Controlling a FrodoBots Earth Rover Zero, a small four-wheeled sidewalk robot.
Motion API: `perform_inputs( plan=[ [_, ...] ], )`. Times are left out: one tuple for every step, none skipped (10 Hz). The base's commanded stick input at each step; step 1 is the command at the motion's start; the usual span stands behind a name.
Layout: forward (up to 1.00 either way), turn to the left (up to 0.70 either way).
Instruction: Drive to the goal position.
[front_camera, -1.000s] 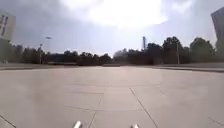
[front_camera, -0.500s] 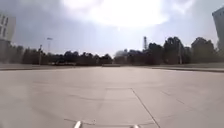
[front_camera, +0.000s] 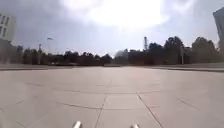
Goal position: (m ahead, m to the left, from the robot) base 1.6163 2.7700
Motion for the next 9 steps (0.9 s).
perform_inputs(
  plan=[
    [0.70, -0.01],
    [0.70, -0.01],
    [0.70, -0.01],
    [0.70, -0.01],
    [0.70, -0.01],
    [0.70, -0.01],
    [0.70, -0.01],
    [0.70, -0.01],
    [0.70, -0.01]
  ],
)
